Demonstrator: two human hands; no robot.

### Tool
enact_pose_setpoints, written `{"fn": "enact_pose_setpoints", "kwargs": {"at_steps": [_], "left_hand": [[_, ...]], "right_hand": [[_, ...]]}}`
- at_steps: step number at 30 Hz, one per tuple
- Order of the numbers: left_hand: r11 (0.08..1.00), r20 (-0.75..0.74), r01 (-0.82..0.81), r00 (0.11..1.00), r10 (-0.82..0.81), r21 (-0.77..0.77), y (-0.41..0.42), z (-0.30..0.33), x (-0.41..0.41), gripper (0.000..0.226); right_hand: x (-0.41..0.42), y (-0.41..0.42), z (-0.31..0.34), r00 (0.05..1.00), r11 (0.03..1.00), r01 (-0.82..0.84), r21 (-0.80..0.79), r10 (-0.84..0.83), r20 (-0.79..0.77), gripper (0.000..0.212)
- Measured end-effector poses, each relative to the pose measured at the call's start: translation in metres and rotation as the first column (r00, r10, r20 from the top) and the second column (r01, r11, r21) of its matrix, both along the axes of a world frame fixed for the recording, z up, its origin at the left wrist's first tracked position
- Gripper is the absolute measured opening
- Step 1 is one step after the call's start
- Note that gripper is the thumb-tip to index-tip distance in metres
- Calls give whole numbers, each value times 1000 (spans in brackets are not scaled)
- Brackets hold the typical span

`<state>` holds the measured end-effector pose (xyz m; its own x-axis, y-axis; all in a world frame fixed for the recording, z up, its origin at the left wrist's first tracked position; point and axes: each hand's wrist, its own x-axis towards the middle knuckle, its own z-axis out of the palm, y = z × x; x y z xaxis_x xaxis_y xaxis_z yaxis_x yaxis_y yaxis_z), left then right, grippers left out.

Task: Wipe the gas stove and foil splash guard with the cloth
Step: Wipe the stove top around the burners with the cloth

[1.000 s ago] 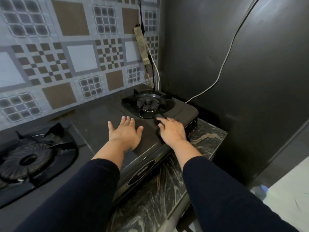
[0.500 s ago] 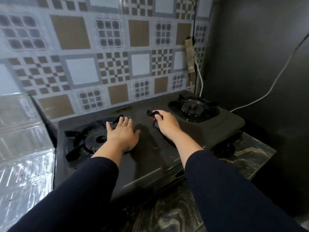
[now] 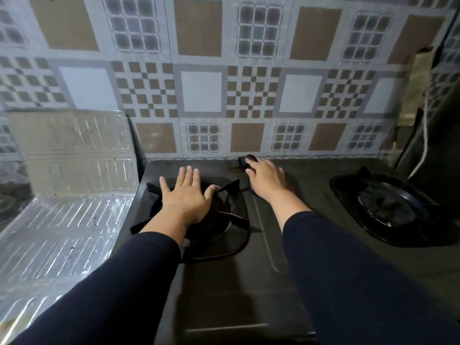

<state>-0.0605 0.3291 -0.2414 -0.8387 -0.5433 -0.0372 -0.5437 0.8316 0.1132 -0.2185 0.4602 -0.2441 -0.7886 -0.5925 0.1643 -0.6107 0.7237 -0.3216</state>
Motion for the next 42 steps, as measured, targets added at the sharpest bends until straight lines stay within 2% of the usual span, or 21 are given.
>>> {"fn": "enact_pose_setpoints", "kwargs": {"at_steps": [3,7,10,16,19,22,27,33,38,42], "left_hand": [[1000,9,-13,1000,14,-14,-3,-3,-7,69],[996,42,-75,996,77,-45,-14,-2,-8,68],[996,57,-63,996,67,-62,-20,-6,-3,65],[997,-16,-81,997,80,-9,-20,-5,-3,73],[997,-41,-71,997,72,11,-24,-2,2,76],[995,-68,-99,993,99,-4,-36,-2,14,74],[973,-26,-229,973,228,-19,-49,-5,25,81],[958,-80,-286,955,287,21,-48,-9,23,76],[956,-97,-291,951,294,42,-48,-11,21,75],[954,-113,-290,948,297,68,-47,-12,20,74]], "right_hand": [[-12,4,-16,996,977,-83,196,88,-14,51],[-31,5,-15,1000,959,-15,284,14,8,54],[-38,-15,-11,999,947,-6,320,-10,49,53],[-34,-63,-6,973,924,-227,309,202,112,50],[-44,-56,2,929,893,-348,286,285,237,51],[-57,-38,10,886,860,-417,293,314,340,65],[-57,-40,-3,929,850,-366,380,311,200,74],[-58,-82,3,901,810,-431,398,364,235,80],[-43,-137,5,838,744,-545,386,479,262,86],[-30,-183,9,715,640,-697,323,592,372,107]]}}
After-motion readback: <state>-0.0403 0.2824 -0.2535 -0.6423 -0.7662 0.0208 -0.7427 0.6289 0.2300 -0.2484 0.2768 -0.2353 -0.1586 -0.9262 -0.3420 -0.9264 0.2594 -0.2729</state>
